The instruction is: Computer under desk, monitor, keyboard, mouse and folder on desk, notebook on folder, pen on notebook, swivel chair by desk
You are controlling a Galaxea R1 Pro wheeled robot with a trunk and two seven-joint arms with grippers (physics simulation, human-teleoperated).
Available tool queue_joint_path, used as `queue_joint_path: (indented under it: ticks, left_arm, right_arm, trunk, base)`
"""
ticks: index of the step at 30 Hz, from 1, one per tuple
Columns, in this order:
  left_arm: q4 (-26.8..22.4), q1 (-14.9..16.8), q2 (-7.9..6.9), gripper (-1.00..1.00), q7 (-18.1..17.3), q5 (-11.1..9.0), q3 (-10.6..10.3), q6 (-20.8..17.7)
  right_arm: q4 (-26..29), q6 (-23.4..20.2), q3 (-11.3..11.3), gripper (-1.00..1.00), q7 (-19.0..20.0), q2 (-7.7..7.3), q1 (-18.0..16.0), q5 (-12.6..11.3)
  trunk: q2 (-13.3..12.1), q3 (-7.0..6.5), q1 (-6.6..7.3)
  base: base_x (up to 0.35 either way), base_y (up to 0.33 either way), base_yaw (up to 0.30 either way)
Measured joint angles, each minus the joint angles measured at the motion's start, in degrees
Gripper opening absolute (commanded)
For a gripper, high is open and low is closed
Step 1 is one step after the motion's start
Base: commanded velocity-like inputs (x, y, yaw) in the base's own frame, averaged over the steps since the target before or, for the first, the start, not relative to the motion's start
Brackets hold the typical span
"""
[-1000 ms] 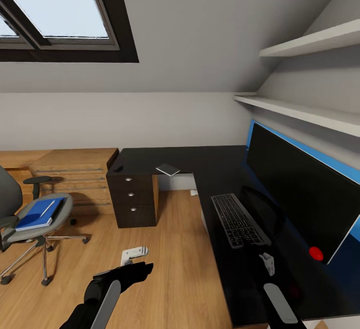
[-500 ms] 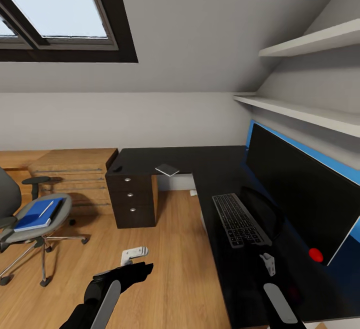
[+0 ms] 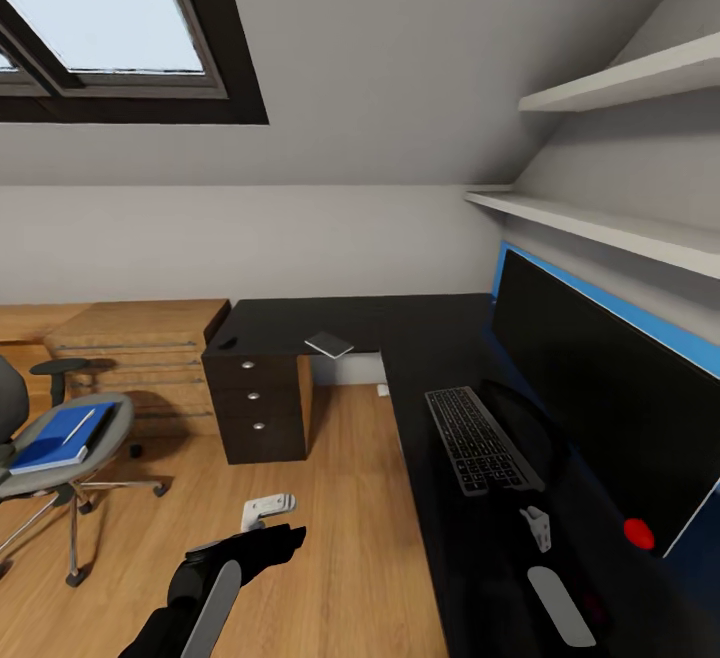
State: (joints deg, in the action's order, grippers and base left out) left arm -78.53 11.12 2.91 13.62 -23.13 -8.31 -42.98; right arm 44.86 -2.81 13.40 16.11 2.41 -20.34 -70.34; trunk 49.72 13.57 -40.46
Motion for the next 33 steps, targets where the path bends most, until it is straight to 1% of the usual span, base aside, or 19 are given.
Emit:
queue_joint_path:
  ticks: [6,9,24,25,33]
  left_arm:
    - [-0.02,0.00,0.02,1.00,0.00,0.00,0.00,0.00]
    - [0.00,0.00,0.02,1.00,0.00,0.00,0.00,0.00]
    - [0.01,0.00,0.09,1.00,0.07,0.00,0.00,0.00]
    - [0.01,0.00,0.09,1.00,0.06,0.00,0.00,0.00]
    - [0.01,0.00,0.09,1.00,0.07,0.00,0.00,0.00]
  right_arm:
    - [-0.01,0.00,0.01,-1.00,0.00,0.00,0.00,0.01]
    - [-0.01,0.00,0.02,-1.00,0.00,0.00,0.00,0.00]
    - [0.00,-0.08,-0.06,-1.00,0.00,0.00,0.00,0.03]
    - [0.00,-0.08,-0.06,1.00,0.00,0.00,0.00,0.04]
    - [-0.02,-0.06,-0.05,1.00,0.41,0.00,-0.01,-0.02]
  trunk:
    - [0.00,0.00,0.01]
    - [-0.01,0.00,-0.01]
    - [-0.01,0.00,-0.02]
    - [-0.01,0.00,-0.02]
    - [-0.01,0.00,-0.02]
  base:
    - [0.298,0.000,0.000]
    - [0.155,0.000,0.000]
    - [0.015,0.000,0.000]
    - [0.000,0.000,0.000]
    - [0.000,0.000,0.000]
